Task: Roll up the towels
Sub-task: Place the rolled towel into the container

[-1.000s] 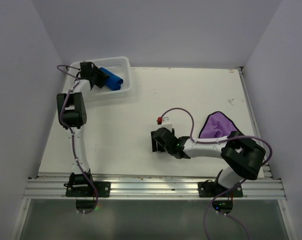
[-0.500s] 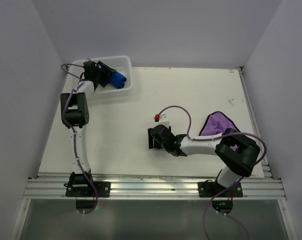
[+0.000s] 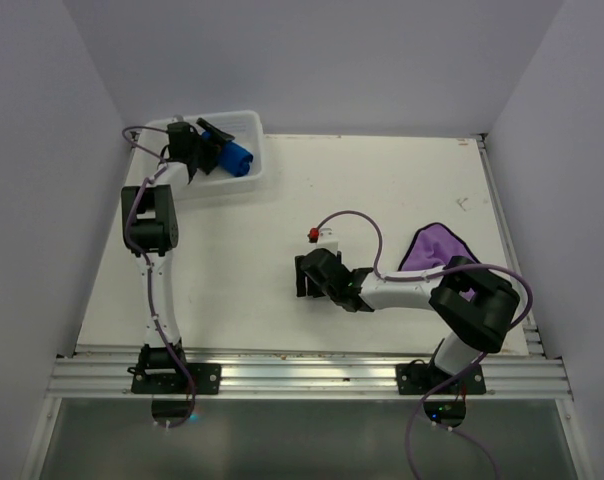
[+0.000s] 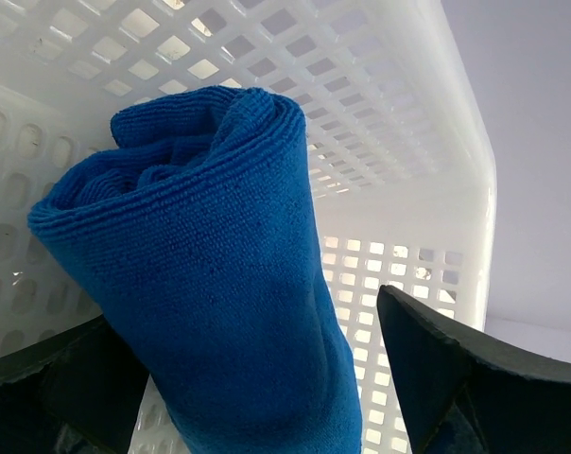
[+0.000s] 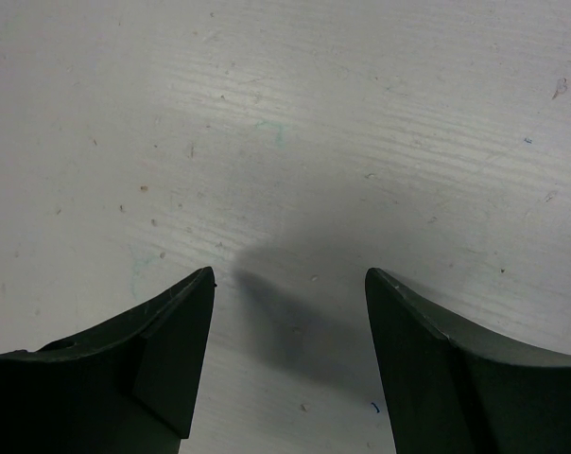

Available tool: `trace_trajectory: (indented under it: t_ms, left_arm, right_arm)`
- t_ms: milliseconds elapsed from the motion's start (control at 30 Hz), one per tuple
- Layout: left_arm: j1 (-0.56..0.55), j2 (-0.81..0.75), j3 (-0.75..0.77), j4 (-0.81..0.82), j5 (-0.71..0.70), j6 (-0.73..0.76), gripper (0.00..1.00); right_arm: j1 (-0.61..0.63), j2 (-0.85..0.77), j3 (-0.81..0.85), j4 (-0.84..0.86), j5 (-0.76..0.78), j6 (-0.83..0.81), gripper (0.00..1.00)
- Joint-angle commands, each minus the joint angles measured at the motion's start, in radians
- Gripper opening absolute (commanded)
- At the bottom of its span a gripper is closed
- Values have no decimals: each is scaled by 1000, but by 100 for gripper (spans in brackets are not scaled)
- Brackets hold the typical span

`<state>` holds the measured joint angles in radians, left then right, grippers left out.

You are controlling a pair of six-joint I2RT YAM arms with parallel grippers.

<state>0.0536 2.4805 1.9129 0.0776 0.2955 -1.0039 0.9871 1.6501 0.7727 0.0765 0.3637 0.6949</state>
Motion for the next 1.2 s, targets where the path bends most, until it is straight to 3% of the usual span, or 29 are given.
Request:
trace_trajectory:
  t_ms: [0, 900, 1167]
  left_arm:
    - [0, -52, 9, -30, -1, 42, 100]
    - [31, -190, 8, -269, -27, 162, 99]
    - [48, -252, 80, -368, -47, 240, 100]
  right_arm:
    - [-4, 22, 4, -53, -35, 3, 69]
    - [-5, -118, -3, -130, 37, -20, 70]
    - [-7, -154, 57, -190, 55, -74, 70]
